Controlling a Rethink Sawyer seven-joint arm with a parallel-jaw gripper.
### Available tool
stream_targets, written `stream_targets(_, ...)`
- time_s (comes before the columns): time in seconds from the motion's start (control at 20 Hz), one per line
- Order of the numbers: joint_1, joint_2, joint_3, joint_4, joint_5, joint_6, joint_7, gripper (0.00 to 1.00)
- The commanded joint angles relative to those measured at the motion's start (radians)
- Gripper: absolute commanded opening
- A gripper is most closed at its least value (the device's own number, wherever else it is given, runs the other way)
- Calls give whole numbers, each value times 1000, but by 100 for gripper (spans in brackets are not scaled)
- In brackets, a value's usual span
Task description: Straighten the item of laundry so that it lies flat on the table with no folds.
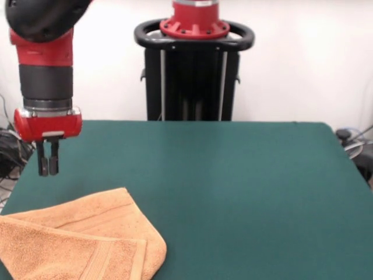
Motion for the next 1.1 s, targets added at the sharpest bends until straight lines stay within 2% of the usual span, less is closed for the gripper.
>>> stream_targets(0.05, -62, -29, 274, -60, 129, -112, -43, 0)
stream_targets(0.6, -82, -25, 323, -116, 50, -287, 75, 0)
stream_targets(0.9, -85, -57, 324, -103, 95, -304, 46, 0)
stream_targets(1.0, -88, -51, 325, -102, 91, -300, 41, 0)
stream_targets(1.1, -68, -17, 301, -120, 51, -267, 56, 0)
